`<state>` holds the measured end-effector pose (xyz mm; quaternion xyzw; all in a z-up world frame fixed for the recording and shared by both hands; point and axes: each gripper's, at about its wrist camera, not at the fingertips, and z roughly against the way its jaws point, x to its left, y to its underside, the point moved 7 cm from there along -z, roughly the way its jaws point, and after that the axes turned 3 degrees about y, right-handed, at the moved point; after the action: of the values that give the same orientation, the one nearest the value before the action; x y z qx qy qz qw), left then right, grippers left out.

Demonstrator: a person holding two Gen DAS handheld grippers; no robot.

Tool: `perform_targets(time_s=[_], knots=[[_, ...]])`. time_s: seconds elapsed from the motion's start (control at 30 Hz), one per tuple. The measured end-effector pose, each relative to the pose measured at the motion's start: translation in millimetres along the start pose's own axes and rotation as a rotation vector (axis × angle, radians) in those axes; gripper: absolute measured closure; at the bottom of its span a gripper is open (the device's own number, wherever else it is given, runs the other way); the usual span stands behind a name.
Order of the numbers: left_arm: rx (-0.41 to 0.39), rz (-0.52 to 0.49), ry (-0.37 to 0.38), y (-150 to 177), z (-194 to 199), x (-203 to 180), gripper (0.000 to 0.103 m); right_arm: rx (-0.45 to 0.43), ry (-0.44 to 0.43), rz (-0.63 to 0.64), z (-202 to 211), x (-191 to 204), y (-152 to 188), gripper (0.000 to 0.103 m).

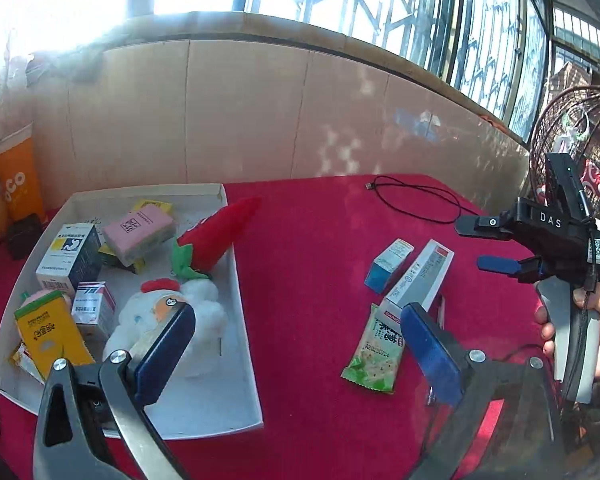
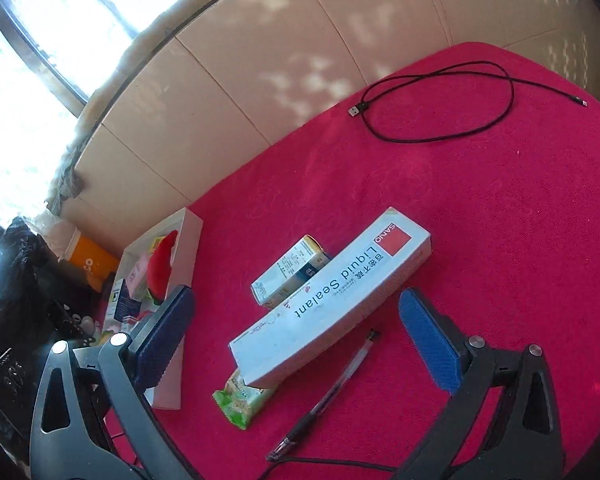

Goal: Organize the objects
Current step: 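Move both grippers back to the sealant box and green snack packet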

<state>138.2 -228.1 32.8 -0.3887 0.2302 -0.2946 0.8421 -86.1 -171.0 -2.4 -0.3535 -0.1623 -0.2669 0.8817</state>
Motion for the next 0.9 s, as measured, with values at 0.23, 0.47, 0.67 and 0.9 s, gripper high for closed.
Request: perform_targets(time_s=[0.23, 0.47, 0.67, 0.9], knots=[[0.132, -0.139, 0.032, 35.6, -34.1, -47.6, 0.0, 0.084, -0.226, -0.17, -15.6, -1.3, 21.4, 0.0], [0.151, -0.135, 0.004, 42.4, -37.9, -39.4, 0.0, 0.186, -0.374, -0.34, -35.6, 7.5, 46.1, 0.0], [0.159, -0.124, 0.0, 45.0, -37.7, -35.3, 0.0, 0.18, -0.358, -0.39, -51.7, 7.9, 44.3, 0.0], [0.165, -0.119, 0.002, 47.3, -37.4, -35.1, 0.0, 0.094, -0.39, -0.515, -56.2, -6.1, 24.1, 0.003]])
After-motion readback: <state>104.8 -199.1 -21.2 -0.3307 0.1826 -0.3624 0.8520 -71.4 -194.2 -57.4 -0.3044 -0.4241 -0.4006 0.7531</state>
